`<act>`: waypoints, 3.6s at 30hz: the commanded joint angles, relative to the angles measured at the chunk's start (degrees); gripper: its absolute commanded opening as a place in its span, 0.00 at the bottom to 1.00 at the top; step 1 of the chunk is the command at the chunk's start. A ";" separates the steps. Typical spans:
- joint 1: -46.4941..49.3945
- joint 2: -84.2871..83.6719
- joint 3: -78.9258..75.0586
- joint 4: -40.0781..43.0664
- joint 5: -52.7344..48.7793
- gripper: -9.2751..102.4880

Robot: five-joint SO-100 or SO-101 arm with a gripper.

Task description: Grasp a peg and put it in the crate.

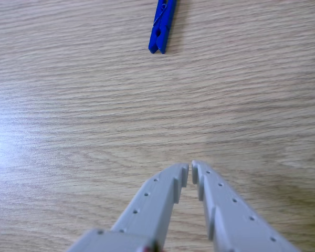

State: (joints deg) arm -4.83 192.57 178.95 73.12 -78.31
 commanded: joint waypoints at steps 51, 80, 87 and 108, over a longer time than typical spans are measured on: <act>-5.27 -102.92 -79.80 -6.94 9.32 0.25; 2.37 -118.56 -84.20 -6.86 5.89 0.23; 2.55 -118.48 -82.27 -6.94 4.66 0.05; 3.69 -92.11 -57.39 -47.90 3.16 0.08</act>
State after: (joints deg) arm -2.90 84.73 115.40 35.77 -73.21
